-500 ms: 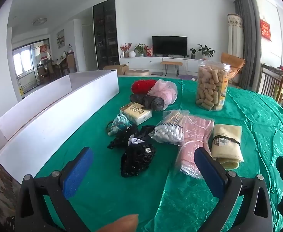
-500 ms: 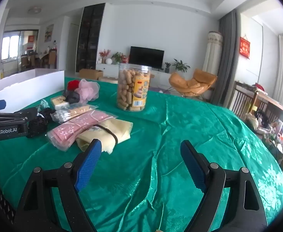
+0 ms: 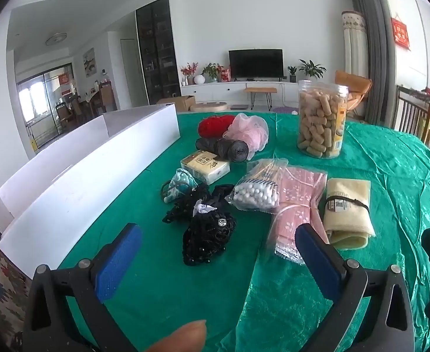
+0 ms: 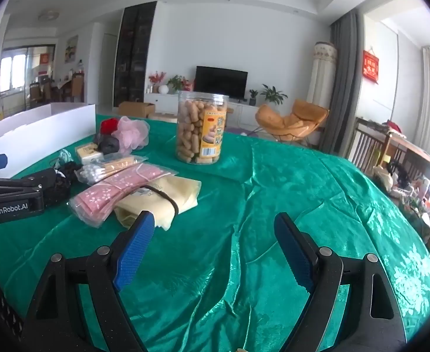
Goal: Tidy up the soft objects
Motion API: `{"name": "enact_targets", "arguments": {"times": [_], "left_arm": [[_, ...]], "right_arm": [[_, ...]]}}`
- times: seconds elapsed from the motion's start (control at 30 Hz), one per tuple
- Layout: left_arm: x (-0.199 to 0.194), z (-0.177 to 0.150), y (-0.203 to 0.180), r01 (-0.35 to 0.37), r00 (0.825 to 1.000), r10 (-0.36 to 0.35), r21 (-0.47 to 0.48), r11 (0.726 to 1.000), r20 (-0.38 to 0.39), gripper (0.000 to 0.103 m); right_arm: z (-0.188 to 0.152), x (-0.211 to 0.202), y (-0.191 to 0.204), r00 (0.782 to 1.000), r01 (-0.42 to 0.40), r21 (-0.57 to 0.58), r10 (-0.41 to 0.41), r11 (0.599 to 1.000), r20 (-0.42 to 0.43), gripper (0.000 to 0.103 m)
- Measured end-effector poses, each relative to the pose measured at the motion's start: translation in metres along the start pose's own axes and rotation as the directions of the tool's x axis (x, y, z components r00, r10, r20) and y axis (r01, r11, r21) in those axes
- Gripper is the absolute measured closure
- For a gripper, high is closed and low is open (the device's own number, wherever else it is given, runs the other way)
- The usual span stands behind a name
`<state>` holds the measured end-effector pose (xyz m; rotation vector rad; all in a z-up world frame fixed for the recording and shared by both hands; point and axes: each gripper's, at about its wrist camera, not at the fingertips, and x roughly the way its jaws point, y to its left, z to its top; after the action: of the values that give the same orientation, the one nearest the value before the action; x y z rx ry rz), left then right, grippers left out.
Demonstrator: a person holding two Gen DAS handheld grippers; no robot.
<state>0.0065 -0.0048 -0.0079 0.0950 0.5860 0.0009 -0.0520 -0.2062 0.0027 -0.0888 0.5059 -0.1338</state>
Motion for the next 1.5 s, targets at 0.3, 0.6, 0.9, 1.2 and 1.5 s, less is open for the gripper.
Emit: {"name": "enact_targets", "arguments": {"times": [0.3, 0.6, 0.9, 1.2, 1.5], "left_arm": [[0.006, -0.002, 0.002, -0.003, 1.000, 0.003, -0.012, 1.000, -0.031, 0.000], [0.008, -0.002, 0.002, -0.004, 0.999, 0.003, -0.014, 1.000, -0.043, 0.000], [0.010, -0.003, 0.004, -0.007, 0.998, 0.006, -0.022, 1.000, -0.060, 0.000], [0.010, -0.004, 0.004, -0.008, 0.998, 0.007, -0.015, 1.000, -0.062, 0.000], [0.014, -0.005, 0.003, -0.016, 0.996, 0.015, -0.013, 1.000, -0.092, 0.000]], "right_arm": [[-0.006, 0.004, 0.002, 1.000, -0.006, 0.005, 0.006, 1.000, -0.031, 0.017], [-0.010, 0.005, 0.003, 0.999, -0.008, 0.006, 0.009, 1.000, -0.040, 0.017], [-0.011, 0.006, 0.004, 0.999, -0.012, 0.007, 0.012, 1.000, -0.045, 0.017], [-0.014, 0.006, 0.006, 0.999, -0.011, 0.007, 0.011, 1.000, -0.051, 0.017], [-0.015, 0.007, 0.003, 0.998, -0.004, 0.006, 0.004, 1.000, -0.058, 0.017]]}}
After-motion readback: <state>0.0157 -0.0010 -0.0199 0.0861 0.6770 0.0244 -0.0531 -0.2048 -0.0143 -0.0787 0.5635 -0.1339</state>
